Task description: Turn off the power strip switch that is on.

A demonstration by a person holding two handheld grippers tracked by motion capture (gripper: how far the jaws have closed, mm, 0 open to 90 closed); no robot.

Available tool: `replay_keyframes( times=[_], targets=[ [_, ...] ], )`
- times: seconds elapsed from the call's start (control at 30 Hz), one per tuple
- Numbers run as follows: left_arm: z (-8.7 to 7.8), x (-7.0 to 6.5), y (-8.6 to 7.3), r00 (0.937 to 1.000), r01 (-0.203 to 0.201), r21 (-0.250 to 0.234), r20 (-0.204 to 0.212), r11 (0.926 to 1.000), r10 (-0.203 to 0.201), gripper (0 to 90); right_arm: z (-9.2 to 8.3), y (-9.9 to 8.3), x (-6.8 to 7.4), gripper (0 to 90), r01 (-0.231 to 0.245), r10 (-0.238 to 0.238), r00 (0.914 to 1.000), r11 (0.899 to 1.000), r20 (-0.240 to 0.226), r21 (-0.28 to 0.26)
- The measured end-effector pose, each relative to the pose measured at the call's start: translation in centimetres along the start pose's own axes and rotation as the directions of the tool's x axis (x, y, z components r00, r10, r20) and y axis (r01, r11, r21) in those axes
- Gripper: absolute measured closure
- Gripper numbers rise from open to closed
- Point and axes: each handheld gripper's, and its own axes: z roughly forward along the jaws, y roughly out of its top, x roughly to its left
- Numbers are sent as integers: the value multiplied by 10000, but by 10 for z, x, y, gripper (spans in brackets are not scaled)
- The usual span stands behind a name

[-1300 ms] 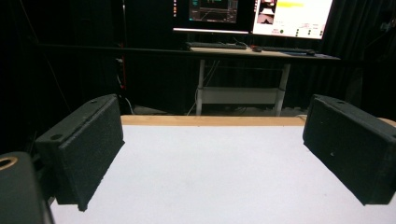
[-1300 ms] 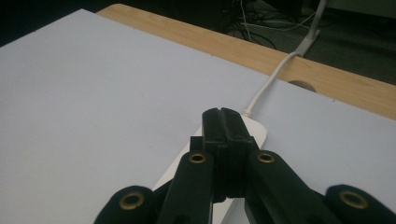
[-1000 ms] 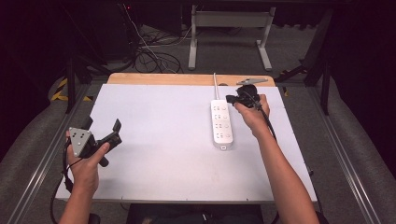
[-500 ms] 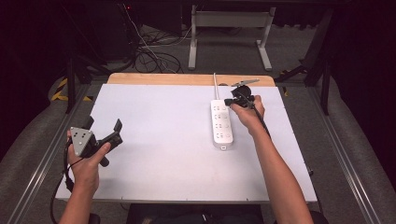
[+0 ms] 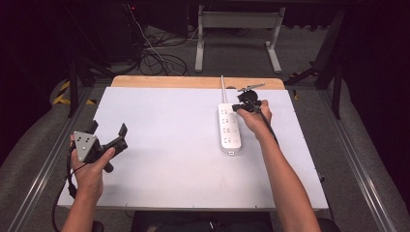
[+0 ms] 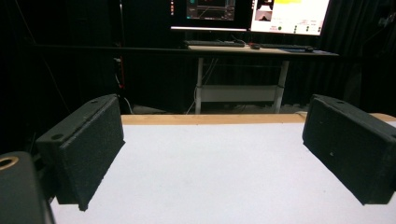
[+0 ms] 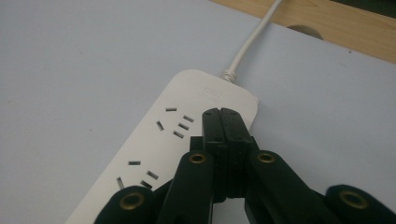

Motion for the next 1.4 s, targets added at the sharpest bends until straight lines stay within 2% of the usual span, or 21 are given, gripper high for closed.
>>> replay_keyframes(
  times=[0.17, 0.43, 0.57, 0.77, 0.97, 1.1, 1.23, 1.4],
  targets=[
    [0, 0, 0, 10000, 23, 10, 4, 10000, -23, 61, 3, 0, 3, 900, 61, -61, 10000, 10000, -76, -30],
    [0, 0, 0, 10000, 34, 9, 19, 10000, -34, 61, 12, -3, 0, 900, 76, -78, 9998, 9999, 202, 72],
    [0, 0, 0, 10000, -1, 17, 64, 10000, 1, 61, 14, -3, 1, 900, 71, -72, 9998, 10000, 160, 65],
    [0, -1, 0, 10000, -11, 23, 59, 10000, 11, 61, 16, -4, 5, 900, 328, -333, 9989, 9993, 334, 165],
    [0, 0, 0, 10000, -11, 25, 52, 10000, 11, 61, 18, -6, 5, 900, 38, -38, 9988, 10000, 480, 5],
    [1, 0, 0, 10000, -20, 39, 33, 10000, 20, 61, 18, -6, 7, 900, 128, -129, 9980, 9999, 624, 20],
    [1, 0, 0, 10000, -20, 26, 36, 10000, 20, 62, 20, -5, 9, 900, 12, -5, 9977, 10000, 682, -98],
    [1, 0, 0, 10000, 24, 34, 26, 10000, -24, 62, 21, -3, 13, 900, -75, 70, 9954, 10000, 951, 52]
  ],
)
